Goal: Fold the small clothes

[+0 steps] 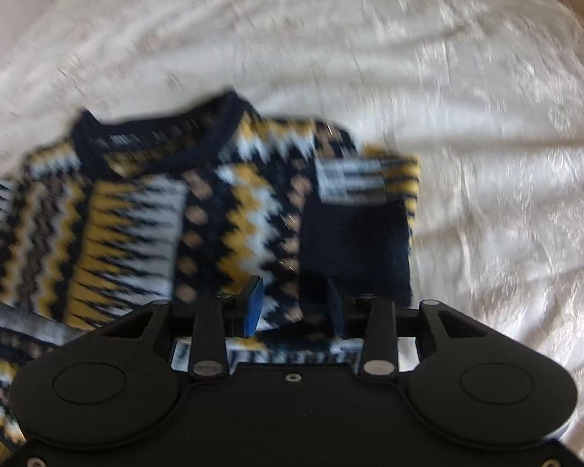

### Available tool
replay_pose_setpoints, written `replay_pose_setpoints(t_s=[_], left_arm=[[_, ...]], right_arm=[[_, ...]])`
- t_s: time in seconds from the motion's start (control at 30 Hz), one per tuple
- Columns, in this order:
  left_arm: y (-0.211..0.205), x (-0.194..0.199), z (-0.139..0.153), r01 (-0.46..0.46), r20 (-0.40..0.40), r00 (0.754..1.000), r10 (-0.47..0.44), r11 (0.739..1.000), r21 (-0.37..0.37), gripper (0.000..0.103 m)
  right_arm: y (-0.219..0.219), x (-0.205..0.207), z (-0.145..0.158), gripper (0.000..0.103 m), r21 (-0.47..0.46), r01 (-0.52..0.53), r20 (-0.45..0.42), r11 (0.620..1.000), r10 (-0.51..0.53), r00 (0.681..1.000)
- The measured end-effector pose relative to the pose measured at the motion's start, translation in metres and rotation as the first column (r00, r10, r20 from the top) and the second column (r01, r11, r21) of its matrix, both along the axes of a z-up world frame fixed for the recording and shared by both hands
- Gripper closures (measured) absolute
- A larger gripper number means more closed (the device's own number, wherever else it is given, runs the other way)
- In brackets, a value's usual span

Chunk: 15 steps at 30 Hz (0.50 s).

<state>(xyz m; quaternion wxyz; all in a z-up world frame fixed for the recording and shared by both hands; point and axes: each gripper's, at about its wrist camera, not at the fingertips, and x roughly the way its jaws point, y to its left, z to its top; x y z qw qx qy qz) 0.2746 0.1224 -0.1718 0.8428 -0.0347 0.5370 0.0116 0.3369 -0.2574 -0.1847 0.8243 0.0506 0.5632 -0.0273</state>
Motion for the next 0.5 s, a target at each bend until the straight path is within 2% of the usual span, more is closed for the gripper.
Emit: replay_pose_setpoints(t_s=[0.07,0.2,0.37,0.5], left_arm=[[0.007,-0.005,-0.002,-0.022,0.01,1.0,0.022,1.0,-0.003,0.066],[0.006,0.0,-0.003,0.019,0.059,0.998,-0.021,0.999,0.04,0.066],[0.0,0.02,-0.004,0.049,0.111,0.992,-0.051,0.999,0.025,0.066],[-0.004,0.023,0.001,0.085,0.177,0.98,-0.094,0.995,0.058,0.065]], right_arm=[[-0.003,0.001,-0.003,0.056,0.008,0.011,-0.01,1.0,-0.011,1.0],[0.0,0.004,-0.003,0.056,-0.013,-0.005,-0.018,1.0,0.005,1.0],[0.006,0.007,-0.009,0.055,-0.046,-0.015,-0.033,0.999,0.013,0.999],[0.009,0.009,-0.011,0.055,-0.058,-0.002,-0.042,0.998,0.0,0.999]])
